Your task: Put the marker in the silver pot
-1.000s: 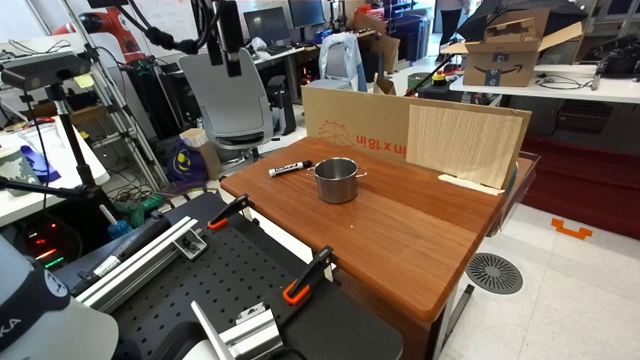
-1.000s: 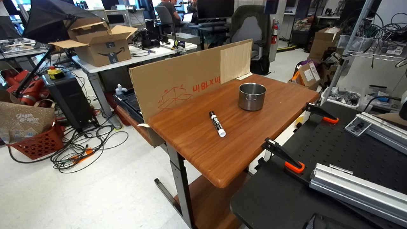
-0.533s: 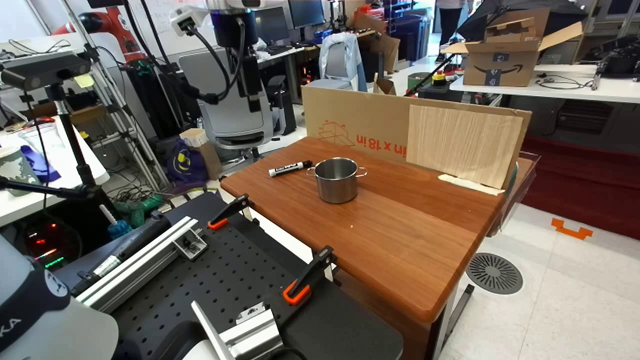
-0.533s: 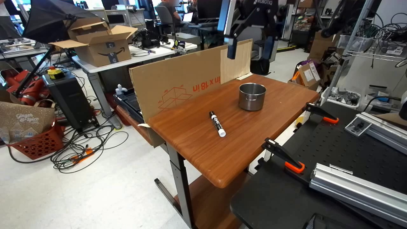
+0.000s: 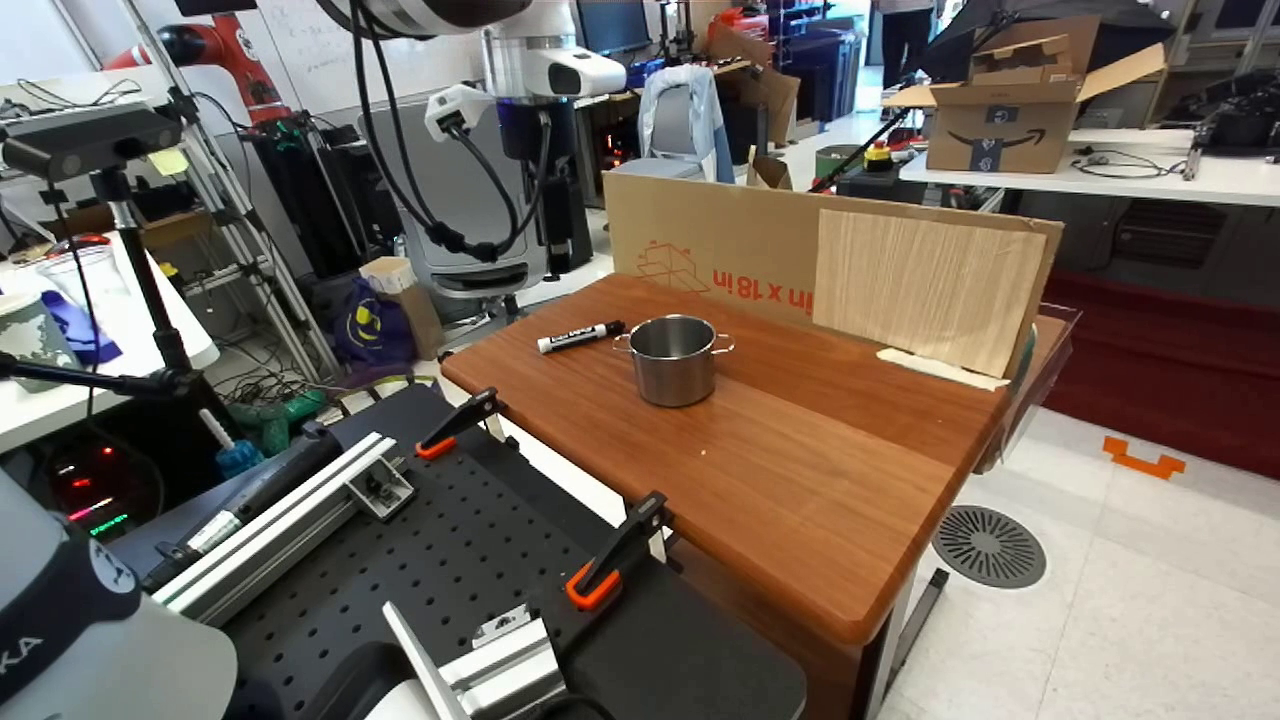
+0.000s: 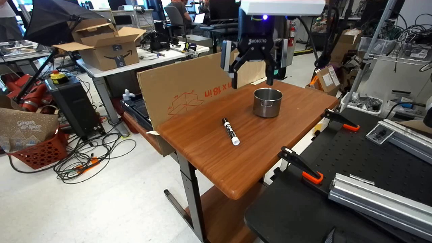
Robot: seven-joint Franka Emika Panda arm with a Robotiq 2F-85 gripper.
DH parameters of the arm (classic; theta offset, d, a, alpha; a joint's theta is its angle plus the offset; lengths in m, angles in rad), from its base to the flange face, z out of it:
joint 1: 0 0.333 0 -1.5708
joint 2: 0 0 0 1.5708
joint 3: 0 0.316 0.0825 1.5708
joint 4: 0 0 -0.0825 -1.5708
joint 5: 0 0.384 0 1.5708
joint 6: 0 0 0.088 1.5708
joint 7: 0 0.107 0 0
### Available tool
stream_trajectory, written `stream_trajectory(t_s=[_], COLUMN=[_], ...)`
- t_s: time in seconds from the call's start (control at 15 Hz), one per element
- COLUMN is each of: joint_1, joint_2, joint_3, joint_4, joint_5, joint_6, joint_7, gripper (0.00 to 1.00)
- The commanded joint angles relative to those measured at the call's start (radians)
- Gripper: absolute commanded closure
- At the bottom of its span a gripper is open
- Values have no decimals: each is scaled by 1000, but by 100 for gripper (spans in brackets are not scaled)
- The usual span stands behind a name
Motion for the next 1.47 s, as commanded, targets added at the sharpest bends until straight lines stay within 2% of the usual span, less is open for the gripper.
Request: stream_trajectory(t_s=[0.0, 0.67, 0.93, 1.33, 1.4], joint_1=[42, 184, 237, 280, 283], joint_2=[111, 390, 469, 541, 547], joint_3=[-43, -150, -176, -222, -228], joint_4=[93, 314, 366, 405, 407], joint_5=[-75, -224, -255, -267, -265], joint_6=[5, 26, 47, 148, 163], joint_7=[95, 229, 241, 234, 231], gripper=[0, 0, 0, 0, 25])
